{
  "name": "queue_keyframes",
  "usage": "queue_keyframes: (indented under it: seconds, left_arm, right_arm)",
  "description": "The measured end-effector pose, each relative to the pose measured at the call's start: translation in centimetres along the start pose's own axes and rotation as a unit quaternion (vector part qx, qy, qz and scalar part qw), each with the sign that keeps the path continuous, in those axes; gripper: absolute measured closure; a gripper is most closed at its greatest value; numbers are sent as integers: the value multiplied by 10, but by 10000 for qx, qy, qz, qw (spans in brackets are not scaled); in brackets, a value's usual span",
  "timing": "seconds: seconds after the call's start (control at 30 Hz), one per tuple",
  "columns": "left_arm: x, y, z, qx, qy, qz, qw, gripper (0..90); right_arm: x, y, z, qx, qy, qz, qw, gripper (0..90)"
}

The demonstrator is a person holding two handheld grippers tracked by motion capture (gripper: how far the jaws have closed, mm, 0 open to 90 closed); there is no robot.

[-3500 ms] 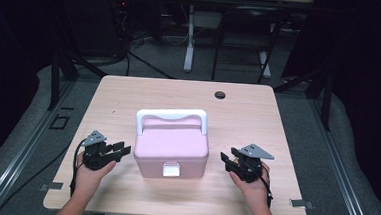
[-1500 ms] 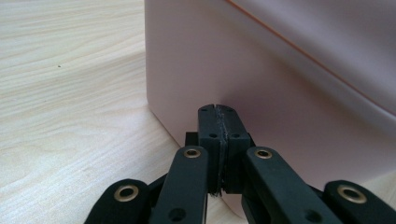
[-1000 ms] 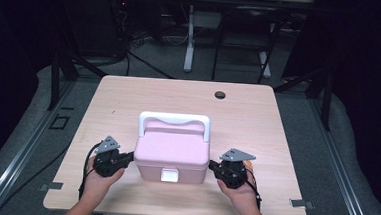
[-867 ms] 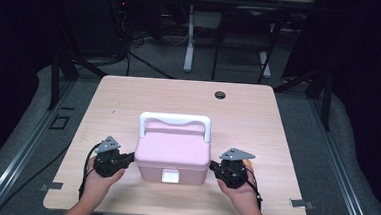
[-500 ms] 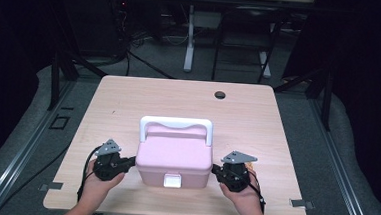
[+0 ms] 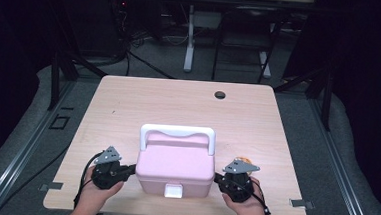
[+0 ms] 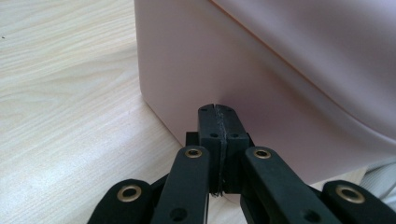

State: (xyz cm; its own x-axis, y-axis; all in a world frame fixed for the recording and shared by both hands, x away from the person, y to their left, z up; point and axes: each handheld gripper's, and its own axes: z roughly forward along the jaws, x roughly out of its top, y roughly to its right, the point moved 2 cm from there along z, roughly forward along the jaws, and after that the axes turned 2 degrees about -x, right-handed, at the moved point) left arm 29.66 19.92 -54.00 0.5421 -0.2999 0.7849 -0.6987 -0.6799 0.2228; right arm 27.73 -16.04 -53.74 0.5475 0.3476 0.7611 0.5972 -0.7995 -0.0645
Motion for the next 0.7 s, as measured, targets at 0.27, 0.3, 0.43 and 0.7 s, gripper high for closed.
queue_keyframes:
  seconds: [0.27,0.3,0.43,0.7]
  left_arm:
    - [0,-2,0,-75,-11,-126,9999,900]
    - [0,-2,0,-75,-11,-126,9999,897]
    - [1,-6,0,-33,-15,-93,10000,821]
    - [2,-21,-2,149,154,-172,9996,715]
  right_arm:
    - [-1,1,-2,40,-14,37,10000,898]
    - [-1,1,-1,48,0,30,10000,886]
    - [-1,5,-2,7,68,22,10000,811]
    - [2,17,-6,-92,506,101,9986,671]
